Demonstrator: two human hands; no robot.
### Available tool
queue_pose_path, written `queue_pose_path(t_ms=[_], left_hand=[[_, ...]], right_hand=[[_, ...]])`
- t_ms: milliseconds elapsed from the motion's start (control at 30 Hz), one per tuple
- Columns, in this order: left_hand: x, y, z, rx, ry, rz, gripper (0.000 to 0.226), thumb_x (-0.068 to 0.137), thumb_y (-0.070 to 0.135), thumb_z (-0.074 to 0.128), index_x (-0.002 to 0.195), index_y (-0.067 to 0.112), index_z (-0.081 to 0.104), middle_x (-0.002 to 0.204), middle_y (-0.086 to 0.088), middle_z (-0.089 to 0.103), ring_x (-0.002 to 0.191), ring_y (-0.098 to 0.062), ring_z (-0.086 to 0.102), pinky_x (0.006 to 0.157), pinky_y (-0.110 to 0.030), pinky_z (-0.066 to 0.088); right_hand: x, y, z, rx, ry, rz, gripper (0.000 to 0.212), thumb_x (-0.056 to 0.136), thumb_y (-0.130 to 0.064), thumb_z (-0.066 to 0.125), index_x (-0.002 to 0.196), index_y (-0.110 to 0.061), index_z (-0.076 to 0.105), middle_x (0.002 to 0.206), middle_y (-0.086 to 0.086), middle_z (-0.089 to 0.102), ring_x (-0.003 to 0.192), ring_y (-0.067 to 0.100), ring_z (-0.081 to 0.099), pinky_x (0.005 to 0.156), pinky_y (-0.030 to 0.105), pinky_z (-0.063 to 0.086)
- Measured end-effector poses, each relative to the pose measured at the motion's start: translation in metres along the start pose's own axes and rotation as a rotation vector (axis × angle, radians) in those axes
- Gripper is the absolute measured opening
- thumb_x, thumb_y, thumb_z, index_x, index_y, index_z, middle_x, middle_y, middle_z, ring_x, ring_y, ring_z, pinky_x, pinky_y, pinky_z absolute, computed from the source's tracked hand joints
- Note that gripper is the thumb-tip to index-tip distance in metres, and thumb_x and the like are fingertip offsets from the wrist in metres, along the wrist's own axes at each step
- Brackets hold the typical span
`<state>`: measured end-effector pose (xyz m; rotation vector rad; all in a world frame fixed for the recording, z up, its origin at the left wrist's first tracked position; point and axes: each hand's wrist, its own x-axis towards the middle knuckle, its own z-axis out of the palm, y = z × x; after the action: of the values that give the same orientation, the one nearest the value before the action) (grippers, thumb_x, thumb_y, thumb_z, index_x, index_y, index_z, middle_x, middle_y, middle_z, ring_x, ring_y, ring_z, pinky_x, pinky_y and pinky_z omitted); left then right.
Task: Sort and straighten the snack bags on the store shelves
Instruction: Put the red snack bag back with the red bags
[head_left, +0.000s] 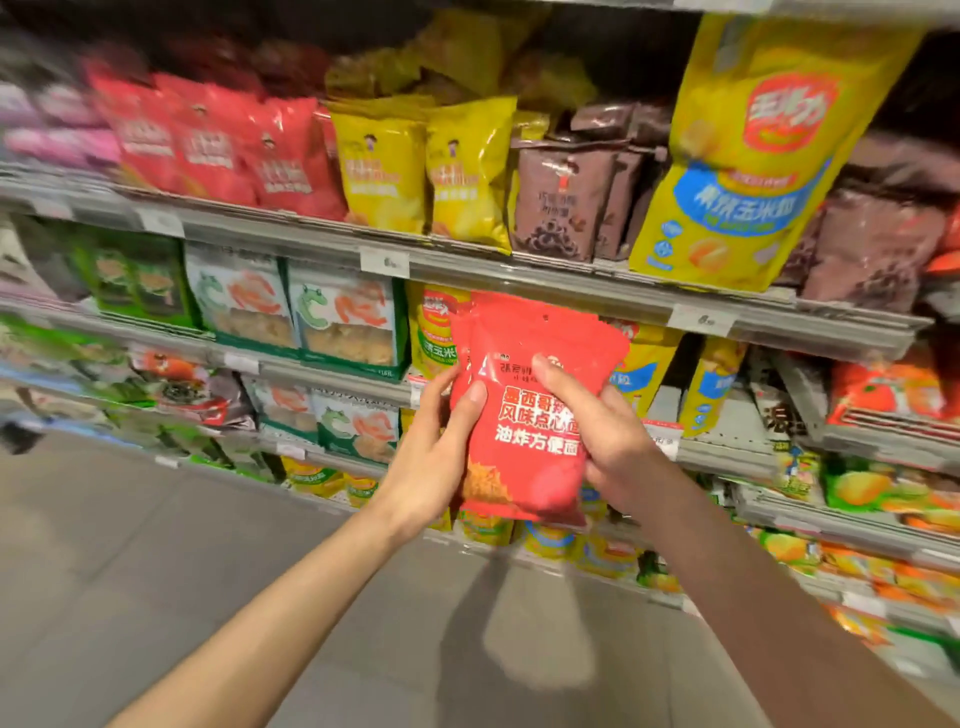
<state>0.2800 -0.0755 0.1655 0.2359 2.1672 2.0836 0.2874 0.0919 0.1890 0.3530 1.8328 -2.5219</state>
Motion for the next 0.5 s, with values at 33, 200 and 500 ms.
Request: queue_pose_path(t_ms=[33,200,500], left_hand=[[0.001,0.013,-0.011,0.004,0.000,0.022,0.073,0.082,0.067,0.050,0.147,0.034,0.040,0.133,0.011,0.060,0.115,-0.002,0.064,0.102,-0.033,0.052],[0.023,0.075,-0.076,0.032,-0.030,0.150,0.069,0.085,0.065,0.050,0.146,0.032,0.041,0.129,0.008,0.064,0.105,0.004,0.067,0.083,-0.017,0.054],[0.082,0.165,-0.190,0.067,-0.044,0.319,0.073,0.080,0.071,0.049,0.144,0.037,0.040,0.128,0.012,0.062,0.104,0.007,0.066,0.088,-0.017,0.052]], right_hand=[[-0.003,-0.011,0.015,-0.009,-0.007,-0.021,0.041,0.084,-0.030,0.080,0.121,-0.015,0.071,0.112,0.011,0.078,0.104,0.030,0.075,0.097,0.053,0.057],[-0.007,-0.064,0.092,-0.019,-0.047,-0.136,0.029,0.092,-0.026,0.071,0.118,-0.014,0.071,0.107,0.009,0.079,0.096,0.023,0.077,0.089,0.041,0.062],[0.030,-0.131,0.223,-0.046,-0.085,-0.294,0.035,0.088,-0.032,0.074,0.119,-0.016,0.071,0.106,0.008,0.080,0.096,0.024,0.077,0.087,0.041,0.061]])
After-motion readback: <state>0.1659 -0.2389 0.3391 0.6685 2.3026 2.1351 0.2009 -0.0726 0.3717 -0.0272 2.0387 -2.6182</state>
